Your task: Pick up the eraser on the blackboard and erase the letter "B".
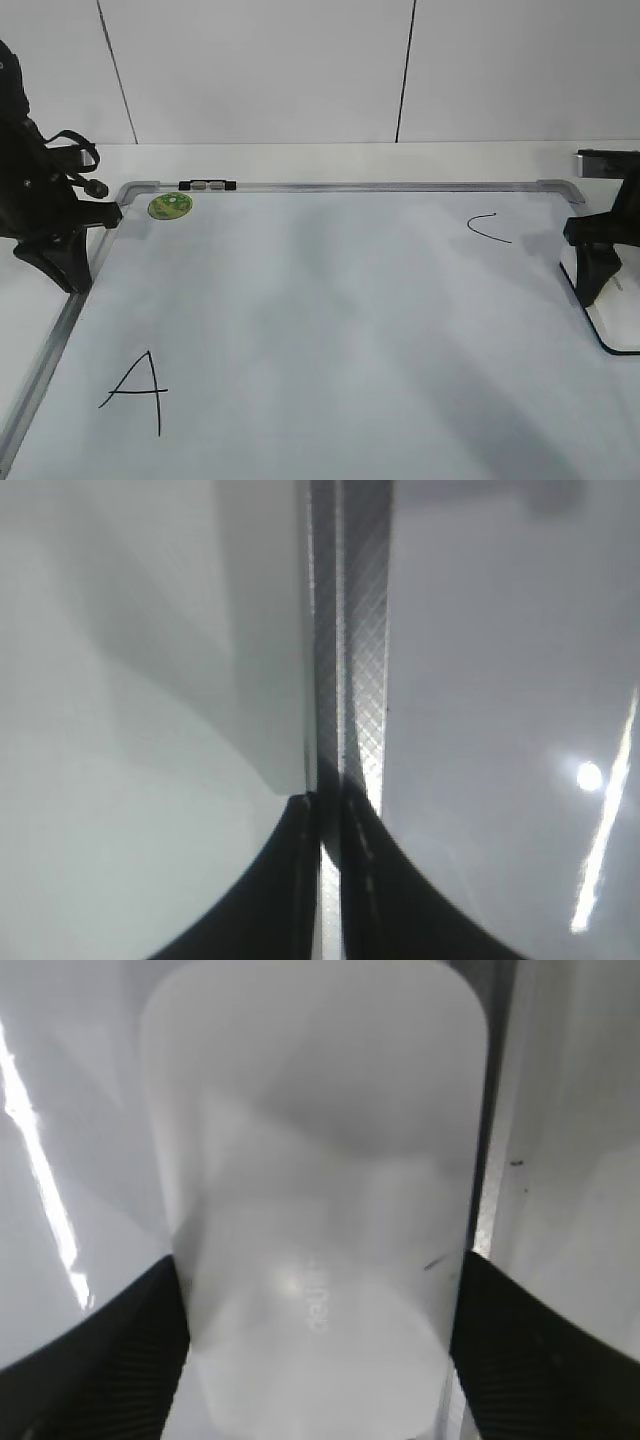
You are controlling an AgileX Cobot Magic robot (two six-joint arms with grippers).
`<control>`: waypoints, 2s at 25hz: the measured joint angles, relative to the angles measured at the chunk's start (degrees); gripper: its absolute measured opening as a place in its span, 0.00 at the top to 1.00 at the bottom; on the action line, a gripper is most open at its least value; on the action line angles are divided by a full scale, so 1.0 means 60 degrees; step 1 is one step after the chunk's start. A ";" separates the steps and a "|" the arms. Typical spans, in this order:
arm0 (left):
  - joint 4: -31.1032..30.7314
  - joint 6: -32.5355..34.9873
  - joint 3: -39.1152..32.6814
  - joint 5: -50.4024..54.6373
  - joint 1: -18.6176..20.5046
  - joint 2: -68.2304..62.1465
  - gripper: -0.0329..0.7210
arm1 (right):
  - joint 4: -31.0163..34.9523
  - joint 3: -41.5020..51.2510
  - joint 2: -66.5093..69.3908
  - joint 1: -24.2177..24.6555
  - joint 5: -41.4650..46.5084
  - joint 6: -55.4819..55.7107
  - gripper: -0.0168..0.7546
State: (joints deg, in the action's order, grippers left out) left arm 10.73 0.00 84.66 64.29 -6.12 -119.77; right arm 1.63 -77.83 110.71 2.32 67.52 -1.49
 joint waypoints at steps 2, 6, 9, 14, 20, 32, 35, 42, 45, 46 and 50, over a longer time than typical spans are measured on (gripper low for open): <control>0.0000 0.0000 0.0000 0.0000 0.0000 0.0000 0.93 | 0.0000 -0.0195 0.0000 0.0000 0.0177 0.0008 0.19; 0.0000 0.0000 0.0000 0.0000 0.0000 0.0000 0.93 | 0.0000 -0.1079 0.0000 0.0000 0.0278 0.0067 0.19; 0.0000 0.0000 0.0000 0.0000 0.0000 0.0000 0.93 | 0.0060 -0.1675 -0.0111 0.0000 0.0278 0.0249 0.19; 0.0000 -0.0074 0.0000 0.0020 0.0000 0.0000 0.91 | 0.0502 -0.1818 -0.0951 0.0000 0.0384 0.0361 0.21; -0.0215 -0.0150 0.0000 0.0020 0.0000 0.0000 0.69 | 0.0748 -0.1818 -0.2142 0.0000 0.0428 0.0383 0.21; -0.1227 -0.0150 -0.0017 0.0749 -0.0020 0.1618 0.57 | 0.1163 -0.1493 -0.5207 0.0000 0.0622 0.0383 0.21; -0.1237 -0.0150 -0.0017 0.0779 -0.0020 0.2494 0.57 | 0.1178 -0.1032 -0.6257 0.0000 0.0661 0.0383 0.21; -0.1237 -0.0150 -0.0017 0.0963 -0.0020 0.4963 0.57 | 0.1178 0.0875 -0.9212 0.0000 0.0736 0.0383 0.21; -0.1151 -0.0150 -0.0017 0.1018 -0.0020 0.6083 0.57 | 0.0809 0.1866 -1.0565 0.0000 0.0756 0.0383 0.22; -0.1107 -0.0150 -0.0017 0.1044 -0.0020 0.6462 0.57 | 0.0630 0.2213 -1.1077 0.0000 0.0756 0.0383 0.22; -0.0985 -0.0150 -0.0075 0.1166 -0.0020 0.7862 0.59 | 0.0154 0.3508 -1.3237 0.0000 0.0815 0.0383 0.22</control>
State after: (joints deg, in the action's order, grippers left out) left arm 4.82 -0.90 84.21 71.29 -6.24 -72.60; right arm 2.55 -56.78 31.29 2.32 72.41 0.81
